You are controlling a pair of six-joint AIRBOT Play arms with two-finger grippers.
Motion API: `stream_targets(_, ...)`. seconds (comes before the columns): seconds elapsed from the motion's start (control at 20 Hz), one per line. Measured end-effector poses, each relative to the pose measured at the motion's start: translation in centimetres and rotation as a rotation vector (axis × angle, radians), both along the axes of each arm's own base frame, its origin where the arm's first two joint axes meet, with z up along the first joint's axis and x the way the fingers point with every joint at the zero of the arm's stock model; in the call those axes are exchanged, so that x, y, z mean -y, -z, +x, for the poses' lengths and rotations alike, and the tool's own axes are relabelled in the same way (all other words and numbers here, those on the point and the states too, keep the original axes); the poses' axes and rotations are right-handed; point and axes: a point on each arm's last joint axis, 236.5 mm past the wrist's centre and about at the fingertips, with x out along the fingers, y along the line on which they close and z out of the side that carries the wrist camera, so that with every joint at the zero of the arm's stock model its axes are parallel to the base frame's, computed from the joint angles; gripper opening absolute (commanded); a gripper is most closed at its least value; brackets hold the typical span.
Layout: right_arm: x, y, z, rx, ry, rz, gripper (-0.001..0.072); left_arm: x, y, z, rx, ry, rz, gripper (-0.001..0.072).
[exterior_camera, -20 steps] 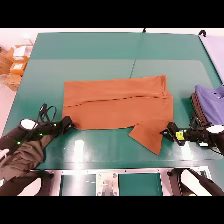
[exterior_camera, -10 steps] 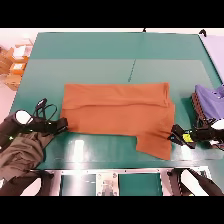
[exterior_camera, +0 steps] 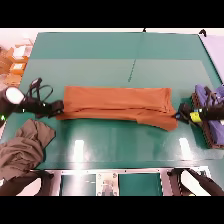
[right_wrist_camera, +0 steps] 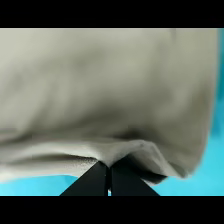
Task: Fold the shirts.
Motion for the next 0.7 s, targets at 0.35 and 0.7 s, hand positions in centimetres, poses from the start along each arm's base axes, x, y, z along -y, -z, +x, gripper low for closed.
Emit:
stream_targets(0.35,0.2,1.6,12.3,0.059,-0.019,-0.002,0.0014,1.5,2.2,10.6,0.029,0.051,-0.055,0.003)
stream_targets(0.7,1.3,3.7,18.9,0.086,-0.017,0.004,0.0455,2.2,2.4,17.0,0.116,0.058,-0.124,0.0694)
